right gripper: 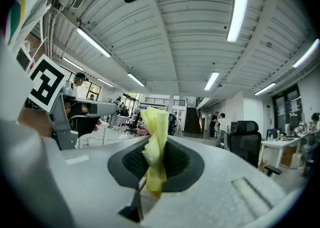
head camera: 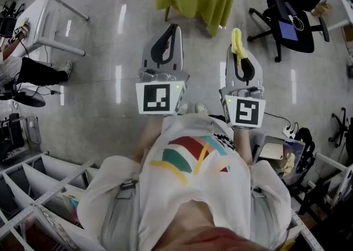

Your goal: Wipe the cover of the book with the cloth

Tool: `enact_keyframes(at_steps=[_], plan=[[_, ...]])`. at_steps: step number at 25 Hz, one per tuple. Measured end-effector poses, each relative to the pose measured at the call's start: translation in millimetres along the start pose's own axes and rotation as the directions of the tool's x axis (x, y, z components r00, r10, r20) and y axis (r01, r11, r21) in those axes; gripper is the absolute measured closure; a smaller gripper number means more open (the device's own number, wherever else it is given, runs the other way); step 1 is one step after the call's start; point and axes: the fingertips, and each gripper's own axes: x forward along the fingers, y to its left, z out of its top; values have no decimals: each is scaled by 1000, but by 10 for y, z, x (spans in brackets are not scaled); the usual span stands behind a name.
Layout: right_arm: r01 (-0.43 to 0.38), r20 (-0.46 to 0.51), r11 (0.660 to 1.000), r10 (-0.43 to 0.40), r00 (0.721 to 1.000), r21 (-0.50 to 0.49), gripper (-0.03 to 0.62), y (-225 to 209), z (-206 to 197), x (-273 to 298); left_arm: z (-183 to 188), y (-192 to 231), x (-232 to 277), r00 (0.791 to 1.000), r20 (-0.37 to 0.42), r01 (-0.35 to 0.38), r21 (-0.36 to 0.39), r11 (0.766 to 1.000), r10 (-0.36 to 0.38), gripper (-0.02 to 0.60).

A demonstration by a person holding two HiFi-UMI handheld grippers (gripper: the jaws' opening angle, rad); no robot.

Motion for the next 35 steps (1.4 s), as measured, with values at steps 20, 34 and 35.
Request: enact_keyframes(at_steps=[20,34,35], plan=[[62,-25,998,-62,998,-14,563,290,26,125,-21,402,-58,1000,-18,22,-81,996,-23,560],[20,29,999,-21,999,31,563,-670,-182,266,-14,-110,670,999,1,-35,-15,999,35,560],[15,32,999,-16,999,30,563,-724,-196,276,-16,-152,697,999,4,-38,-16,999,38,560]])
